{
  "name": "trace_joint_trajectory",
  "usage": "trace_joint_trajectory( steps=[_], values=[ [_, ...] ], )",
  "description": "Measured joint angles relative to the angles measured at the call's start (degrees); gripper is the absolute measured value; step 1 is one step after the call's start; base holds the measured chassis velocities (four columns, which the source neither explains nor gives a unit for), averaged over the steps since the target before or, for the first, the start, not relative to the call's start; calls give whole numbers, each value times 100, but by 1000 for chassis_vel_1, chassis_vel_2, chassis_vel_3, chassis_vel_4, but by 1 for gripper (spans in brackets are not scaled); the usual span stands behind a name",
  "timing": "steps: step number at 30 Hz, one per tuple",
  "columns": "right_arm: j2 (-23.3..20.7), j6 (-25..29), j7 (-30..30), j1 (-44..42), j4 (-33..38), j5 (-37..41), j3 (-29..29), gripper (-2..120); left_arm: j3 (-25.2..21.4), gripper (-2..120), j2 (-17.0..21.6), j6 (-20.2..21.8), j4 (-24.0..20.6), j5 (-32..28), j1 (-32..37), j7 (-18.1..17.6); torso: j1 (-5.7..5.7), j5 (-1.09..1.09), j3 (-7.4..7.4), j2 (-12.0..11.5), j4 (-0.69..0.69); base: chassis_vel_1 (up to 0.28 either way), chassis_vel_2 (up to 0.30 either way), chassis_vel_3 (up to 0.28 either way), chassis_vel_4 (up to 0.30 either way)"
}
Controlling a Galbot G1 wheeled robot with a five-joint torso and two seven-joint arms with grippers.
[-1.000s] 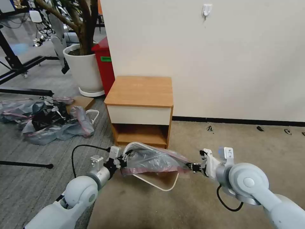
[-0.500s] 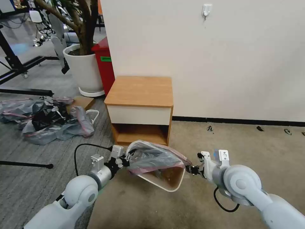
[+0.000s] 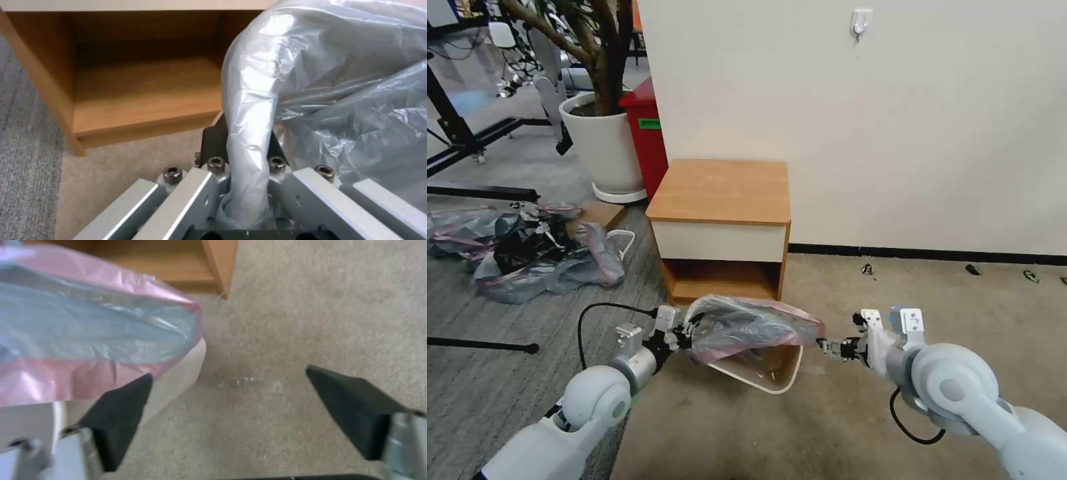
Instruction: Pick up the garbage bag from the table and place it over the trash can.
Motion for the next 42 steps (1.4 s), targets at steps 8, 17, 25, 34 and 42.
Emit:
trace_joint_trajectory(
  steps=[8, 17, 25, 34, 42],
  values=[
    [444, 526, 88, -219, 562, 579, 695, 100, -169, 2, -219, -86, 114, 3, -30, -12, 0, 0, 0, 0, 0, 0, 0, 0, 0],
    [1537, 1131, 411, -409, 1079, 1167, 161, 96, -478, 2, -438, -115, 10, -7, 51, -35, 0, -1, 0, 0, 0, 0, 0, 0, 0],
    [2410, 1232, 469, -304, 810, 659, -544, 87, -555, 2, -543, -115, -192, -15, 168, -44, 0, -1, 0, 0, 1, 0, 0, 0, 0],
    [2529, 1390, 423, -47, 458, 509, -580, 86, -527, 2, -614, -101, -280, -15, 223, -50, 0, 0, 0, 0, 0, 0, 0, 0, 0],
    [2630, 1473, 389, 105, 264, 509, -566, 86, -455, 2, -648, -88, -297, -7, 222, -54, 0, 0, 0, 0, 1, 0, 0, 0, 0]
  ],
)
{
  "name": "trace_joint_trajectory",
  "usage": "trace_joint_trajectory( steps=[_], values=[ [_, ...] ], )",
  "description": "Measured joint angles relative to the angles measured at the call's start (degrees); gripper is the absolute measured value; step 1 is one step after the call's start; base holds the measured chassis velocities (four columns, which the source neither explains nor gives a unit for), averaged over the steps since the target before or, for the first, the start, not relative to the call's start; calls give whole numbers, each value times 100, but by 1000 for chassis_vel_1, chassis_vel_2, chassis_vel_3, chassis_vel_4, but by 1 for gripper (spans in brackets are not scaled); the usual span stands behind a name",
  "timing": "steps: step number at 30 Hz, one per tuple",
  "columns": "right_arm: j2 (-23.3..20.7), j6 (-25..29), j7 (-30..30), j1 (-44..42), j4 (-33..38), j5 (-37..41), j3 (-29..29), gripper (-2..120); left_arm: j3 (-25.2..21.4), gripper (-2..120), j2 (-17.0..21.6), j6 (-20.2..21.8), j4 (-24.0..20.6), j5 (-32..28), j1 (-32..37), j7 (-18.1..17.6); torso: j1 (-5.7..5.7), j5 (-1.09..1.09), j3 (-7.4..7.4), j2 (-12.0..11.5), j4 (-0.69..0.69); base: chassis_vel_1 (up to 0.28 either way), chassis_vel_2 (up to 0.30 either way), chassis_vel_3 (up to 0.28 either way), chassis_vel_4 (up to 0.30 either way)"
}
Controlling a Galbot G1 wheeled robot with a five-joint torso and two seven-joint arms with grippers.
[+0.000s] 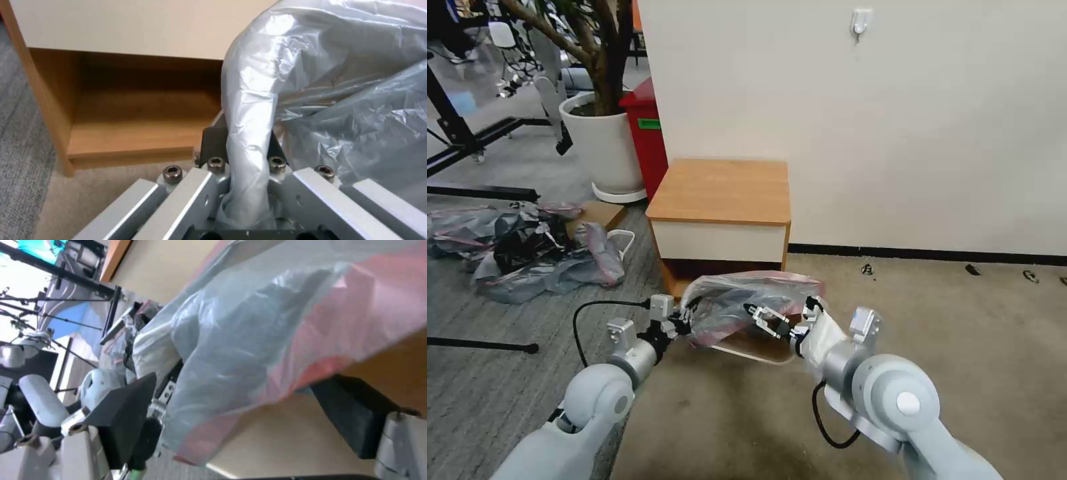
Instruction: Pick up the garbage bag from the table and place it over the trash can.
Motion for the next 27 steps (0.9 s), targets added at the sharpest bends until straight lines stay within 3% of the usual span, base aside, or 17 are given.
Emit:
trace_joint_trajectory(
  steps=[4, 8, 22, 23, 27],
  values=[
    [15, 56, -160, 10, -52, -24, -16, 84, 7, 2, -2, 3, -6, 4, 6, -2, 0, 0, 0, 0, 0, 0, 0, 0, 0],
    [82, 100, -309, 38, -126, -35, -48, 66, 16, 2, -10, 6, -20, 9, 22, -4, 0, 0, 0, 0, 0, 0, 0, 0, 0],
    [142, 179, -561, 18, -255, -274, -97, 21, 23, 2, -10, 14, -43, 14, 44, -9, 0, 0, 0, 0, 0, 0, 0, 0, 0],
    [151, 202, -612, 0, -276, -335, -112, 13, 27, 2, -11, 16, -43, 15, 46, -9, 0, 0, 0, 0, 0, 0, 0, 0, 0],
    [166, 277, -761, -30, -313, -478, -131, 6, 30, 2, -8, 18, -43, 15, 33, -9, 0, 0, 0, 0, 0, 0, 0, 0, 0]
  ],
)
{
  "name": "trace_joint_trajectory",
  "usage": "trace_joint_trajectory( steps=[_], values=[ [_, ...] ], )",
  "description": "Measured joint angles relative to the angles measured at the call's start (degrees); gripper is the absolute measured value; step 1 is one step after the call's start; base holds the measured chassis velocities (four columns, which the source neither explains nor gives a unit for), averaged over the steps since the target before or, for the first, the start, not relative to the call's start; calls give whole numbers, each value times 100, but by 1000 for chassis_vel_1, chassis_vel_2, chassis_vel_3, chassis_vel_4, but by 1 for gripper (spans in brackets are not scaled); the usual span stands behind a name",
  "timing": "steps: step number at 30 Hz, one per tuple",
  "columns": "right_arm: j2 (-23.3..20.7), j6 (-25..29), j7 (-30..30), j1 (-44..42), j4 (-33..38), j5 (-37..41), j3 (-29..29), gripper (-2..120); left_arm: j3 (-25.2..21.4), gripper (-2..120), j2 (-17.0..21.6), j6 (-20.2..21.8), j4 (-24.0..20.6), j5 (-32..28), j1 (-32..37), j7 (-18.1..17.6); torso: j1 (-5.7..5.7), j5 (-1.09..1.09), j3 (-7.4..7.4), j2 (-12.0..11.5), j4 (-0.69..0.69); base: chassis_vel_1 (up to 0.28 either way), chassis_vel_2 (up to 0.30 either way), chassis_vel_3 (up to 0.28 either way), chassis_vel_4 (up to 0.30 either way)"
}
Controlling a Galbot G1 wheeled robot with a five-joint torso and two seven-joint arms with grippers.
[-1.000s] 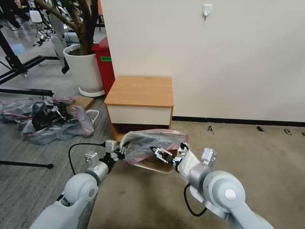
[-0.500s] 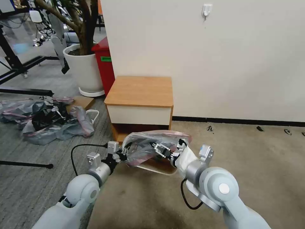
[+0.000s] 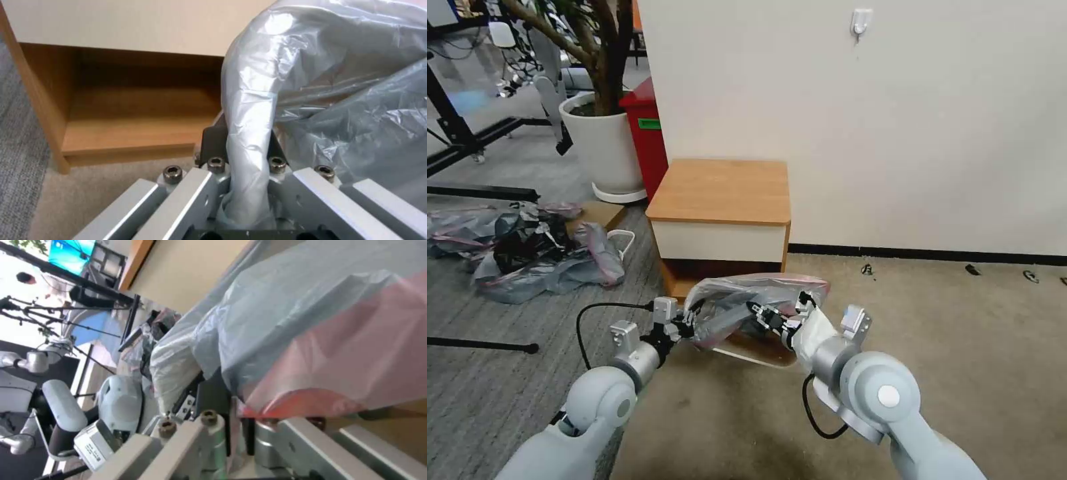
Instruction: Pick up the garbage bag from the table and place it over the trash can.
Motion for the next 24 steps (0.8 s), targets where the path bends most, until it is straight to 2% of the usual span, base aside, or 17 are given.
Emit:
trace_joint_trajectory(
  steps=[3, 4, 19, 24],
  values=[
    [9, 66, -97, -25, -15, -77, -18, 5, 2, 2, 0, 0, 0, -2, -9, 0, 0, 0, 0, 0, 0, 0, 0, 0, 0],
    [12, 117, -173, -46, -21, -129, -30, 0, 7, 2, -2, 0, 5, -3, -13, 0, 0, 0, 0, 0, 0, 0, 0, 0, 0],
    [-121, 728, -904, -342, -13, -796, -203, 0, -15, 2, -34, -4, 130, -32, -123, -29, 0, 0, 0, 0, 0, 0, 0, 0, 0],
    [-224, 770, -982, -447, 110, -797, -169, 0, -49, 2, -60, -13, 152, -192, -182, -262, 0, 0, 0, 0, 0, 0, 0, 0, 0]
  ],
)
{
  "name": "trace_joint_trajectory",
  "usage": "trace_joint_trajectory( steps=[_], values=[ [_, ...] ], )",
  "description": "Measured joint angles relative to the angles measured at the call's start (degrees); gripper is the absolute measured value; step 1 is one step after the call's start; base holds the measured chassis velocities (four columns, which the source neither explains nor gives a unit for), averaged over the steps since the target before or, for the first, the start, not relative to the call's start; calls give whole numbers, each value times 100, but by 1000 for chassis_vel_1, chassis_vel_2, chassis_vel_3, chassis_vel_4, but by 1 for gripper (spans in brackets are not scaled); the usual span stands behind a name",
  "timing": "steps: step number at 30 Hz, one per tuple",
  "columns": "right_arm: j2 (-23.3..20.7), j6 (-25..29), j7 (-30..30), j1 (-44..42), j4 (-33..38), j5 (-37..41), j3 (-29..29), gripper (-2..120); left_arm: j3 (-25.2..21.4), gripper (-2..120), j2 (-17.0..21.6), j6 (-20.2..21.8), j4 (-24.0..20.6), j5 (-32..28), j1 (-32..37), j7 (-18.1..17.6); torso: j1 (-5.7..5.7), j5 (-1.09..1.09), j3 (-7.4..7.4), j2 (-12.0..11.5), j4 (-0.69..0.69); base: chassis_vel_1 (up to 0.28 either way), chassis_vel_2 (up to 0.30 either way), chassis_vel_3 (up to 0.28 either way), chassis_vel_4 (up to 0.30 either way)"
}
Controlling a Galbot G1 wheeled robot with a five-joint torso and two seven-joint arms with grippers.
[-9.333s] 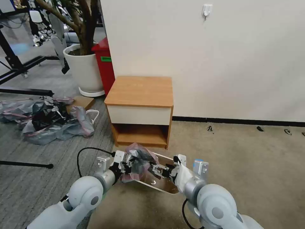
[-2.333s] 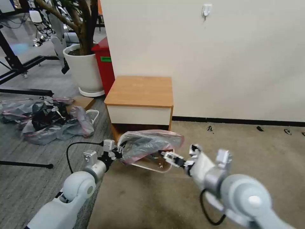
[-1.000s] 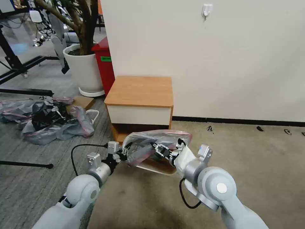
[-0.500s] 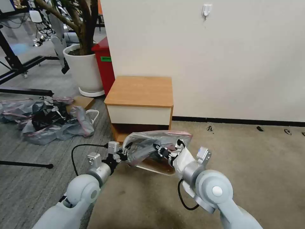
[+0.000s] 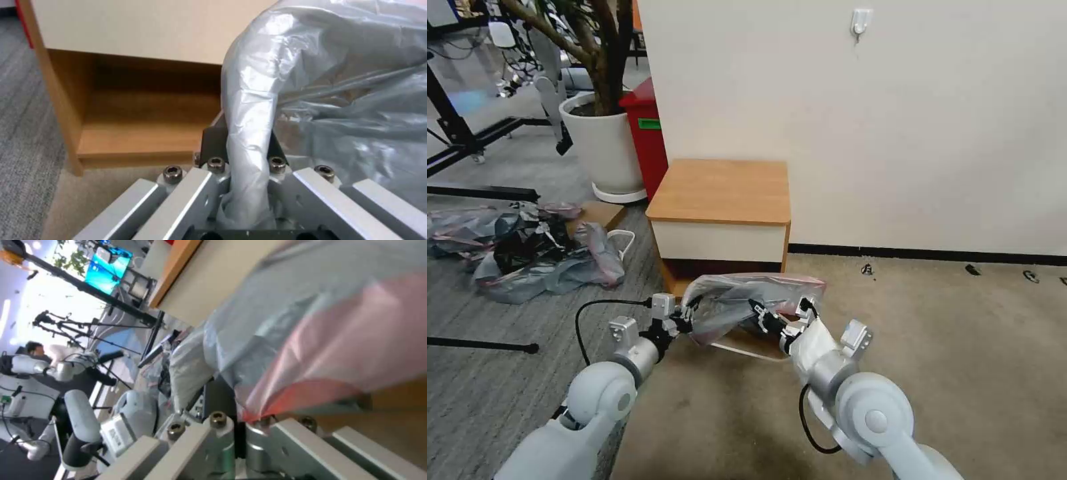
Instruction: Pick up the garbage bag from the table and place it over the trash can.
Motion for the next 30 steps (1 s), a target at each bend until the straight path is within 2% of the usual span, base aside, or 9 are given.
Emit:
trace_joint_trajectory(
  steps=[10, 19, 23, 30],
  values=[
    [-85, -2, -21, -287, 215, 14, 28, 0, -37, 2, -71, -33, 83, -186, -112, -290, 0, 0, 0, 0, 0, 0, 0, 0, 0],
    [-185, -17, -28, -604, 252, -3, 115, 0, -83, 2, -83, -122, 96, -577, -234, -715, 0, 0, 0, 0, 0, 0, 0, 0, 0],
    [-171, -22, -26, -585, 66, -90, 120, 0, -138, 2, -67, -44, -37, -902, -209, -854, 0, 1, 0, 0, 0, 0, 0, 0, 0],
    [-178, -29, 11, -462, -213, -242, 103, 0, -244, 2, -13, 121, -200, -1108, -107, -863, 0, 0, 0, 0, 0, 0, 0, 0, 0]
  ],
)
